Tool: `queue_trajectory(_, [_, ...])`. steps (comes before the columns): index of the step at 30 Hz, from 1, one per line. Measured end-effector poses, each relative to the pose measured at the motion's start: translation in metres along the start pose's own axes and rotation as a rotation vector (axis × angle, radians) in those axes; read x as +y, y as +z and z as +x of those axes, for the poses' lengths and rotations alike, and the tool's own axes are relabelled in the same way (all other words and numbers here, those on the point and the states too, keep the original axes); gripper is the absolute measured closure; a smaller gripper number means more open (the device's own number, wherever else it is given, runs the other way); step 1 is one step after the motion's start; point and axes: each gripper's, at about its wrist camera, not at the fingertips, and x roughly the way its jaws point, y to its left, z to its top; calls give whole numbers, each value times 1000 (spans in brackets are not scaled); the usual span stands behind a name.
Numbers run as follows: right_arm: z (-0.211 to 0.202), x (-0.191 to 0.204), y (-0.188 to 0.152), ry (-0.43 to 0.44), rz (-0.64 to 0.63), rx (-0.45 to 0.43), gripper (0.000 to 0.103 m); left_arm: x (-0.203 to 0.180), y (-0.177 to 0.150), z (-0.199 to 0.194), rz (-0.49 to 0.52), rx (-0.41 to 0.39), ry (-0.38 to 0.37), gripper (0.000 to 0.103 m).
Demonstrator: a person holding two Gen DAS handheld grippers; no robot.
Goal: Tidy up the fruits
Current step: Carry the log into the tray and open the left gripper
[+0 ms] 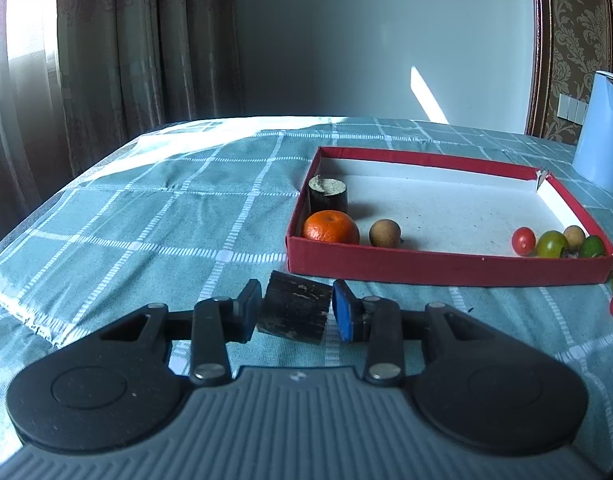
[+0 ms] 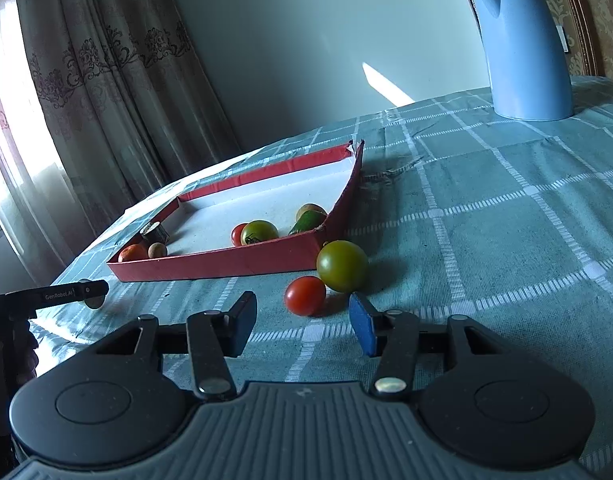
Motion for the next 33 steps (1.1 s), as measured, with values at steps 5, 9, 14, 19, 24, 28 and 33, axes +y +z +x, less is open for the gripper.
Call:
queue_trajectory(5, [-1, 0, 0, 4, 0, -5, 53, -15, 3, -10, 16, -12, -6, 68])
queue_trajectory(9, [-1, 0, 0, 6, 2, -7, 53, -28, 10, -18, 20, -36, -16, 68])
queue_trajectory(14, [-2, -1, 0, 12, 6, -11, 53, -44, 20, -22, 34, -61, -23, 68])
queue_trajectory(19, [-3, -2, 0, 22, 10, -18, 52, -55, 29, -15, 42, -66, -15, 68])
queue_trajectory(24, [-4, -2, 0, 34, 12, -24, 52, -62, 39, -4, 50, -67, -1, 68])
queue_trajectory(28, [-5, -2, -1, 45, 17, -27, 52, -65, 49, 7, 50, -69, 10, 68])
queue_trajectory(33, [-6, -3, -1, 58, 22, -30, 52, -59, 65, 23, 31, -74, 23, 68])
